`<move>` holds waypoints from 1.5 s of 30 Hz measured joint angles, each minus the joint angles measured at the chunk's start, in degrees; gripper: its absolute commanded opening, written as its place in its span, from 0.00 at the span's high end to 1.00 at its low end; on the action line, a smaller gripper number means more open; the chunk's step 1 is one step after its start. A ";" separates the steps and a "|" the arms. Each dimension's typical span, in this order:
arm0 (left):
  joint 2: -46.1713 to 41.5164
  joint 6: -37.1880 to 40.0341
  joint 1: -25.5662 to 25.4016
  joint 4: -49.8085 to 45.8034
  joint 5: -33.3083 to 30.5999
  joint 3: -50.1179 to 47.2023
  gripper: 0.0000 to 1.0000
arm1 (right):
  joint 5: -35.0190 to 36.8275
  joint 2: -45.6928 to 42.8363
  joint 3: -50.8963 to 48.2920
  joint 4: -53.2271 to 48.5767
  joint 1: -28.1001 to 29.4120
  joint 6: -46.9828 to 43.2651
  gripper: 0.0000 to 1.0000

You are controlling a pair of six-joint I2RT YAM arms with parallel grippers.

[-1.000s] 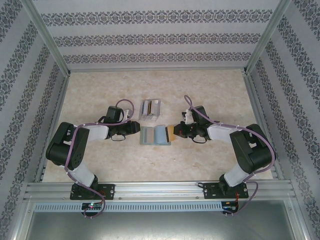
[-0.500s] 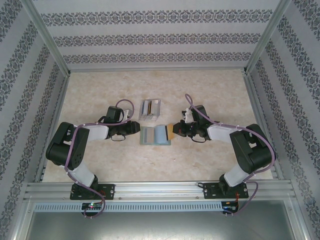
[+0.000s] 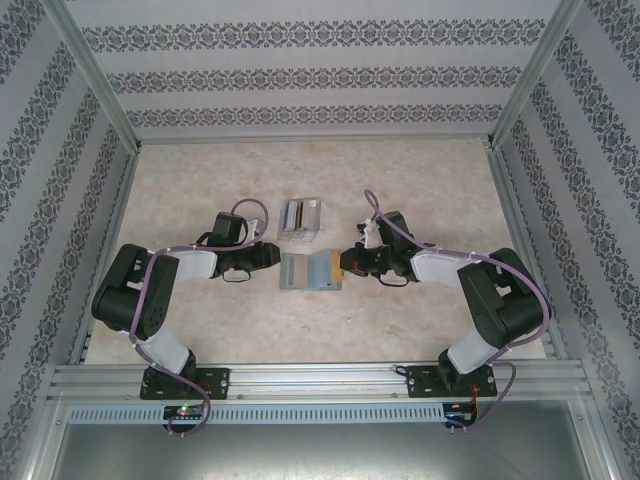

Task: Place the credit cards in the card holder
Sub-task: Flip over the card slot in the card holder, then insert the credit card into the card slot.

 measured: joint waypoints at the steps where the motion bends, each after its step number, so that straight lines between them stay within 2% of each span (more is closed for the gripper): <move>1: -0.02 0.00 0.00 -0.04 0.02 0.00 0.62 | -0.04 0.00 0.11 0.02 0.26 0.13 0.96; 13: -0.02 0.00 -0.02 -0.33 0.02 0.20 0.60 | 0.48 0.24 2.19 1.22 5.33 2.45 0.94; 22: -0.02 0.02 -0.02 -0.74 0.00 0.37 0.59 | 0.68 6.64 6.25 3.61 8.07 3.69 0.95; 31: -0.02 0.00 -0.02 -0.74 0.07 0.44 0.59 | 1.16 0.96 4.35 3.04 3.61 2.60 0.94; 42: 0.00 0.00 -0.02 -1.31 0.00 0.48 0.66 | -2.16 7.63 3.30 5.29 2.54 1.62 0.94; 45: 0.13 0.00 -0.02 -1.66 0.00 0.52 0.72 | -2.95 8.09 3.30 5.73 2.54 1.53 0.94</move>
